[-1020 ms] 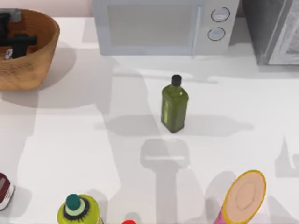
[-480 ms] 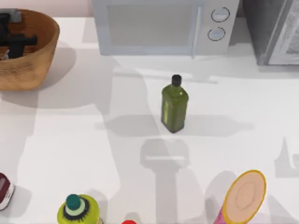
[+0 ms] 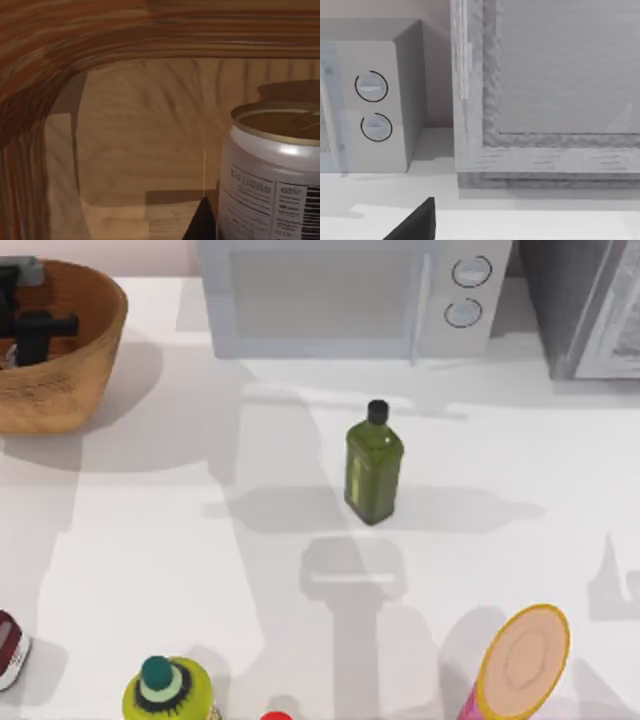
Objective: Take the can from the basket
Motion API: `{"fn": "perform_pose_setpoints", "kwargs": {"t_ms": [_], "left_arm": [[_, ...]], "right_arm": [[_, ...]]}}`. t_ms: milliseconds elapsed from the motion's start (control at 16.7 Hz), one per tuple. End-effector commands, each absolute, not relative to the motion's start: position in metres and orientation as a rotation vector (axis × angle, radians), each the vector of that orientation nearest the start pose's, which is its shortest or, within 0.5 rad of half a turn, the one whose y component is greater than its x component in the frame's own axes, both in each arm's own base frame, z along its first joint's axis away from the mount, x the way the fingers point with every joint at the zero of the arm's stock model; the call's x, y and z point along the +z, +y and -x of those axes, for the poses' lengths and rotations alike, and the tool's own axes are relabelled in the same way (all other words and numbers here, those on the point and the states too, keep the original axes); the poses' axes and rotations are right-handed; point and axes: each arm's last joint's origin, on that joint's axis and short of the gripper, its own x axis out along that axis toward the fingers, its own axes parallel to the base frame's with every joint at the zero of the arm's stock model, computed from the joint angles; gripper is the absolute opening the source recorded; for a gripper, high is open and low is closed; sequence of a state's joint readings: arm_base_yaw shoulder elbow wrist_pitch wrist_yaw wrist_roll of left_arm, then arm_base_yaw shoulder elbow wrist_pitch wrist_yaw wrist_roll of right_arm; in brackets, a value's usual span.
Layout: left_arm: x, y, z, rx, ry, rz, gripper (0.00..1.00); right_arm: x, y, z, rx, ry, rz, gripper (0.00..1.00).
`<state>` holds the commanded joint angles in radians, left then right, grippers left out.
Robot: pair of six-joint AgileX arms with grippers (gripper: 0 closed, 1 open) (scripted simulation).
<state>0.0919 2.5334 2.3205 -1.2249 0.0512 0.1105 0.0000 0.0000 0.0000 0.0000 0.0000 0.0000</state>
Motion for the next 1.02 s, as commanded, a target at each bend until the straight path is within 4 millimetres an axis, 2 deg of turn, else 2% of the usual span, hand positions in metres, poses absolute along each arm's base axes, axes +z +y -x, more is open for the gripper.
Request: {"fn": "perform_pose_setpoints", "kwargs": {"t_ms": [120, 240, 420, 540, 720, 840, 1020], "left_arm": [[0.174, 0.048, -0.499, -0.008, 1.396, -0.008, 0.00], [0.197, 0.043, -0.486, 0.018, 1.338, -0.042, 0.00], [0.243, 0.032, -0.447, 0.062, 1.212, -0.092, 0.00], [0.277, 0.024, -0.406, 0.090, 1.095, -0.116, 0.00], [0.312, 0.014, -0.324, 0.123, 0.894, -0.127, 0.00], [0.316, 0.009, -0.264, 0.133, 0.753, -0.120, 0.00], [0.290, 0.005, -0.188, 0.129, 0.551, -0.094, 0.00]], "right_arm": [[0.160, -0.001, -0.106, 0.000, 0.000, 0.000, 1.00], [0.160, -0.001, -0.106, 0.000, 0.000, 0.000, 1.00], [0.160, -0.001, -0.106, 0.000, 0.000, 0.000, 1.00], [0.160, -0.001, -0.106, 0.000, 0.000, 0.000, 1.00], [0.160, -0.001, -0.106, 0.000, 0.000, 0.000, 1.00], [0.160, -0.001, -0.106, 0.000, 0.000, 0.000, 1.00], [0.160, -0.001, -0.106, 0.000, 0.000, 0.000, 1.00]]}}
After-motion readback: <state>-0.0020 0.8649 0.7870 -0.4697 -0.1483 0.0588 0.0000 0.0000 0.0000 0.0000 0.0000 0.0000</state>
